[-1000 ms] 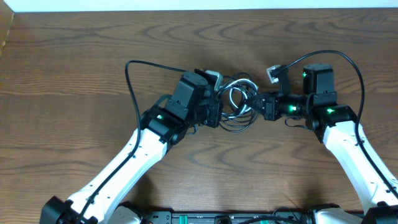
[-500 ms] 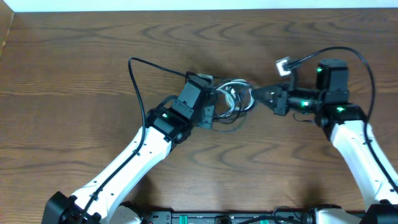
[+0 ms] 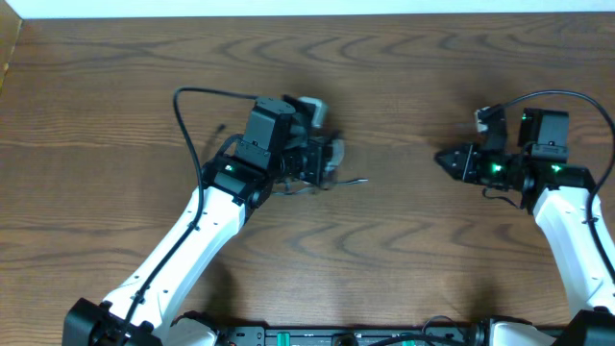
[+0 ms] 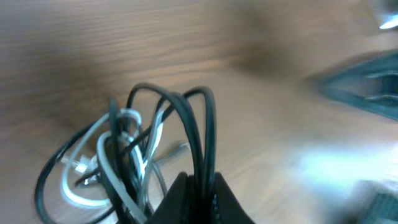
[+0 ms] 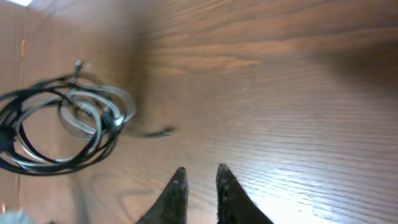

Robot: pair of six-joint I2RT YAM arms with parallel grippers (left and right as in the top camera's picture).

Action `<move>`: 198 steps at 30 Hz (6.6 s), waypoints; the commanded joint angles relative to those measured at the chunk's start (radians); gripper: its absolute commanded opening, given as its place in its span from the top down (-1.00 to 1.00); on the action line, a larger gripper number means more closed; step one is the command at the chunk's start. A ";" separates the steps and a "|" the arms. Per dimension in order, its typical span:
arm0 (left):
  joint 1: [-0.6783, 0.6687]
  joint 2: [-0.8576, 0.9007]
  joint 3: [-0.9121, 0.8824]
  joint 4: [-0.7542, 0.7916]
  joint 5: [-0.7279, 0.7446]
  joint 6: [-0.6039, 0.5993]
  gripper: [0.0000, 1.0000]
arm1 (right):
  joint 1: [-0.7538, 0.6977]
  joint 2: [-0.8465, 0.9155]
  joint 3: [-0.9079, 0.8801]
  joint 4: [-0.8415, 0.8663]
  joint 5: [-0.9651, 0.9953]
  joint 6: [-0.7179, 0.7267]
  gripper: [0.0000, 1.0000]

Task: Untangle cables

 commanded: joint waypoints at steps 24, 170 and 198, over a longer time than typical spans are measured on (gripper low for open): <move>-0.003 -0.031 0.005 0.340 0.617 -0.148 0.85 | 0.301 -0.013 0.008 0.133 -0.171 -0.156 -0.29; 0.322 -0.302 0.026 -0.027 0.193 -0.460 0.85 | 0.298 -0.013 0.008 -0.093 0.517 0.213 0.98; 0.307 0.003 0.026 -0.217 0.163 -0.238 -0.51 | 0.301 -0.013 0.008 0.005 0.219 0.132 0.98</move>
